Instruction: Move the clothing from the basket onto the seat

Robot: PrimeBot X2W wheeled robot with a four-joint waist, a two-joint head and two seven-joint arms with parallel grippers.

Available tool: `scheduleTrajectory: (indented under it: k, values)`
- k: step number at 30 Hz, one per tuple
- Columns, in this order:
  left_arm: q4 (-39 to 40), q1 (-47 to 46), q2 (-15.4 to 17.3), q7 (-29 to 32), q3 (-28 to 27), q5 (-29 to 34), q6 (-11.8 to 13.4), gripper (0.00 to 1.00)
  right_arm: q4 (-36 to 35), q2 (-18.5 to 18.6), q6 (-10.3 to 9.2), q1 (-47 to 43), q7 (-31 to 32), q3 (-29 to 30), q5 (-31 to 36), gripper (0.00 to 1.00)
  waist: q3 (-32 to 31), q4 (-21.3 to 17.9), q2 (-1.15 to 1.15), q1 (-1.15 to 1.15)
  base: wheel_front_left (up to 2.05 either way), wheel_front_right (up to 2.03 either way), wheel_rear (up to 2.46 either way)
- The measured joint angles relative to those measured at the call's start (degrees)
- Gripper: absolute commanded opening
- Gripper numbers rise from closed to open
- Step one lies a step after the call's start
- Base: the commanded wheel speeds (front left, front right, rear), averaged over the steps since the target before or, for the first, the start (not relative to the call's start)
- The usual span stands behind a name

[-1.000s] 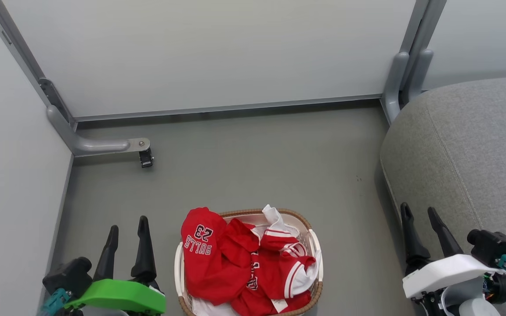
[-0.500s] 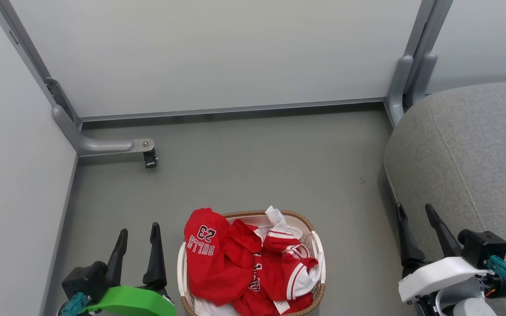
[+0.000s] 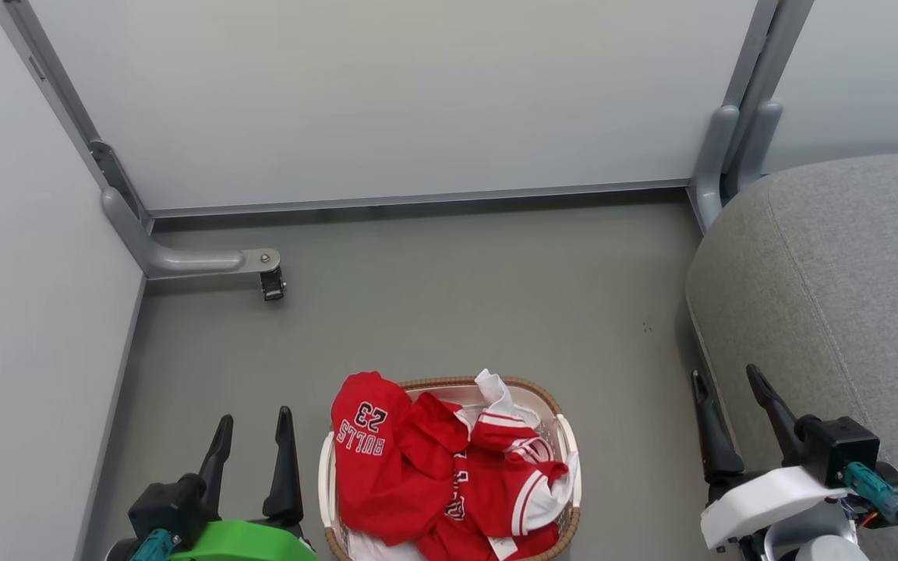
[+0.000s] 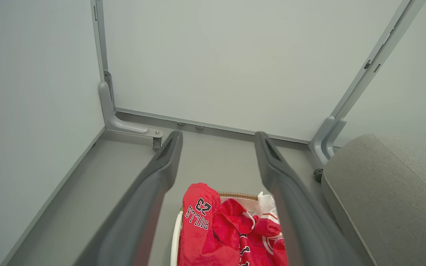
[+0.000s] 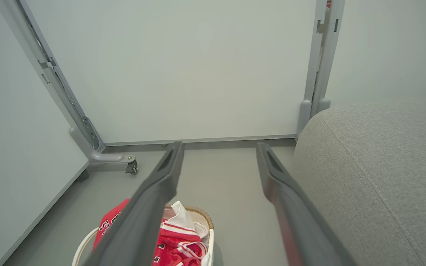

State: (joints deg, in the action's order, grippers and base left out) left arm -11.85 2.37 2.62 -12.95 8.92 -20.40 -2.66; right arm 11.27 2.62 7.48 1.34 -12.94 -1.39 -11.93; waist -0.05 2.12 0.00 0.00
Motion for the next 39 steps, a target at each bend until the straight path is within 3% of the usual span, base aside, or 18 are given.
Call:
scheduleTrajectory:
  k: [20, 39]
  values:
    - [-1.1, 0.5, 0.0, -2.1, 0.5, 7.2, 0.4, 1.0, 0.9, 0.1, 0.01, -0.5, -2.1, -0.9, 8.0, 1.0, 0.1, 0.5, 0.0, 0.0, 0.0, 0.0, 0.0]
    - [-1.4, 0.5, 0.1, -2.2, 0.5, 7.6, 0.4, 1.0, 1.3, 0.1, 0.01, -0.5, -2.1, -0.9, 7.7, 1.0, 0.3, 0.5, 0.0, 0.0, 0.0, 0.0, 0.0]
